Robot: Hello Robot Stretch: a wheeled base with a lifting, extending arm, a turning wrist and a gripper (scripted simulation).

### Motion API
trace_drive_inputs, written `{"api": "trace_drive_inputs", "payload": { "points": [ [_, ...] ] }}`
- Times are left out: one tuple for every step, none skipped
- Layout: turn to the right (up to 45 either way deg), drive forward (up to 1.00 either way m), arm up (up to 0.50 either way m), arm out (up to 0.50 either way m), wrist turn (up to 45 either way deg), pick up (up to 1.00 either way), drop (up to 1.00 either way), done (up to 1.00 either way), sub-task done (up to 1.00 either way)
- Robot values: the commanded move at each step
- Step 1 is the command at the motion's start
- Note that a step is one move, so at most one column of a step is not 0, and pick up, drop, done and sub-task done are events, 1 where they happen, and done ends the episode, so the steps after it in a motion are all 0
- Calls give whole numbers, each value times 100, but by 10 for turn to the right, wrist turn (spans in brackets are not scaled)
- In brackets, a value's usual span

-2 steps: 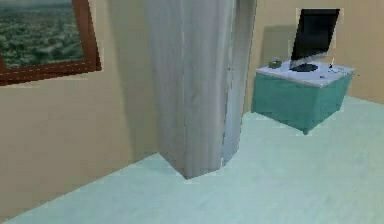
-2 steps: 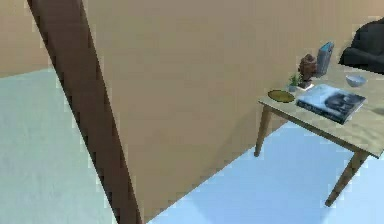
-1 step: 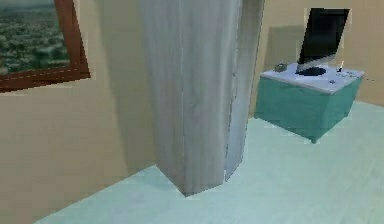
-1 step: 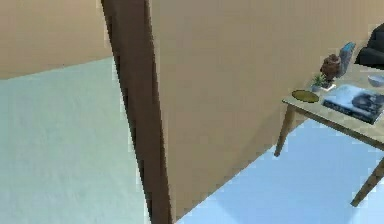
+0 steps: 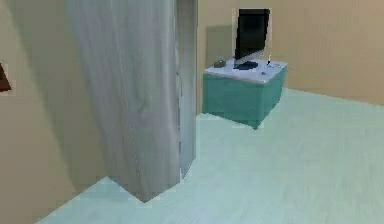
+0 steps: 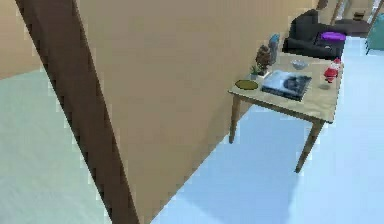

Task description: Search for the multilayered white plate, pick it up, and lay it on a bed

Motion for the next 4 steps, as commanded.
{"api": "trace_drive_inputs", "payload": {
  "points": [
    [0,50,0,0,0,0,0,0,0],
    [330,0,0,0,0,0,0,0,0],
    [0,45,0,0,0,0,0,0,0],
    [60,0,0,0,0,0,0,0,0]
  ]
}}
